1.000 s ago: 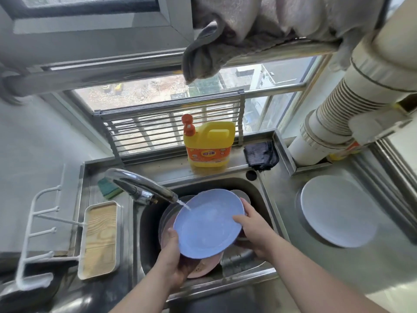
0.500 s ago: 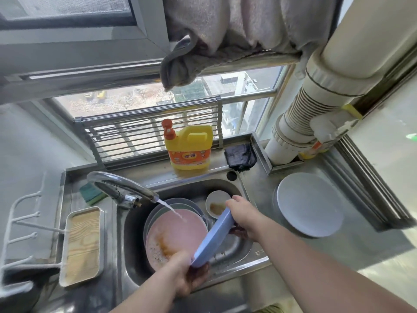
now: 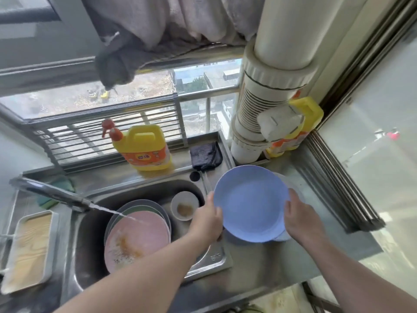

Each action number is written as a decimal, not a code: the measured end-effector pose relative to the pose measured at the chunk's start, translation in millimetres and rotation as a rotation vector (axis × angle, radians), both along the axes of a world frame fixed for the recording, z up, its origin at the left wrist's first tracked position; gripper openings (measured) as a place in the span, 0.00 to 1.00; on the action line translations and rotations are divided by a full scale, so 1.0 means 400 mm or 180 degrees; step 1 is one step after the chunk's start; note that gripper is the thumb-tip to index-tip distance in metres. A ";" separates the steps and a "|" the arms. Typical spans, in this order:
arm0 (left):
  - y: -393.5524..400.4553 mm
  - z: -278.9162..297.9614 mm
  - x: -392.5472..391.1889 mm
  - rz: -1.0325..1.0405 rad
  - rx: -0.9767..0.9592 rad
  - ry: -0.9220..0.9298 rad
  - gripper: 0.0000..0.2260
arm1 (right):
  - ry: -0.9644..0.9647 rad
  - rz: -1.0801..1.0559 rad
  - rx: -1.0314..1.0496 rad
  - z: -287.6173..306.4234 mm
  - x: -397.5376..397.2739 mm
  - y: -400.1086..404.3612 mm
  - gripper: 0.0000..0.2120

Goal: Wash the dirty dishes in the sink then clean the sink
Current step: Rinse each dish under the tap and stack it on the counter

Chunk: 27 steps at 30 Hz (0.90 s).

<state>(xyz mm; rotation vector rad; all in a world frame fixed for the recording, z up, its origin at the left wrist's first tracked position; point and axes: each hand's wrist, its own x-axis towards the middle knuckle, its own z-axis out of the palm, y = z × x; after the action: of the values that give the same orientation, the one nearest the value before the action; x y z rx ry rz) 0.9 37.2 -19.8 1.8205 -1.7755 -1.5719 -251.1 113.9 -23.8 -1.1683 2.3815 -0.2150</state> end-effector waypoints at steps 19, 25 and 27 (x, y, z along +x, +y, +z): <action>0.038 -0.196 0.059 0.0632 -0.0579 -0.0321 0.12 | -0.0653 0.0442 -0.1233 -0.007 0.071 -0.071 0.18; 0.067 -0.231 0.414 0.1899 -0.0124 -0.1035 0.11 | -0.1515 0.1772 -0.0742 -0.079 0.452 -0.181 0.15; 0.069 -0.253 0.523 0.2300 0.0265 -0.1508 0.16 | -0.1634 0.1885 -0.0062 -0.134 0.561 -0.205 0.17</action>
<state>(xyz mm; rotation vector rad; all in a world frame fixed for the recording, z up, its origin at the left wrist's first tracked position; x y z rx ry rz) 210.1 64.8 -120.9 2.6181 -0.9533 -0.9909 -26.8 31.8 -77.5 -1.5477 1.5289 -0.2929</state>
